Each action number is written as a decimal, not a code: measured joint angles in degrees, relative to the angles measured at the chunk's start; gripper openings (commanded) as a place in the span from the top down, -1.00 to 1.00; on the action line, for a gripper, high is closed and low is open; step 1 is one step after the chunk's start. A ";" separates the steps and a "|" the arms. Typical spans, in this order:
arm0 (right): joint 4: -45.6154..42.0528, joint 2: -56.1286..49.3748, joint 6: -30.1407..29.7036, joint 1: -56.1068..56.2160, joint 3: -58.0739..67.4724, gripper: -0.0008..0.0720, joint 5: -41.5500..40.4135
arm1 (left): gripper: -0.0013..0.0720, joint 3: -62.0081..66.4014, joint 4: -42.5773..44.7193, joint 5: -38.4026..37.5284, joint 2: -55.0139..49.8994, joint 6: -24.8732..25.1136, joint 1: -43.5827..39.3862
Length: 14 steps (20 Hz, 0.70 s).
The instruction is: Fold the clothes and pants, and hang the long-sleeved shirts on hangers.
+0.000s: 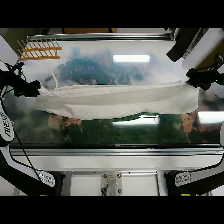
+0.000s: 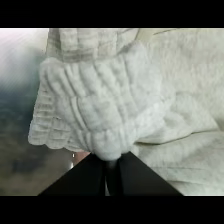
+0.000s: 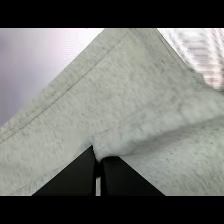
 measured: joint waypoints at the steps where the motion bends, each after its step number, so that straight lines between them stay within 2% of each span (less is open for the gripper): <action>1: 0.00 -0.61 0.15 0.31 0.07 0.91 -1.31 | 0.90 0.79 0.02 0.39 -0.96 0.00 -0.20; 6: 0.46 -3.89 0.26 1.62 0.17 0.88 -8.66 | 0.90 2.27 -1.70 4.55 -4.28 0.00 -0.70; 7: 0.90 -4.57 0.42 1.90 0.17 0.73 -10.29 | 0.66 2.38 -2.78 5.70 -4.81 0.00 -0.72; 8: 1.49 -5.25 0.44 2.23 0.17 0.04 -12.17 | -0.39 2.45 -3.93 6.99 -5.22 0.00 -0.76; 9: 2.27 -5.88 0.44 2.56 0.20 -0.67 -14.88 | -1.00 2.51 -4.81 8.83 -5.55 0.00 -0.76; 10: 3.93 -6.49 0.42 2.93 0.20 -0.76 -17.33 | -0.90 2.54 -6.49 10.47 -5.73 -0.13 -0.76; 14: 12.50 -6.78 0.37 3.80 0.20 -0.76 -26.93 | -0.88 2.64 -10.91 18.18 -4.07 -3.19 -0.63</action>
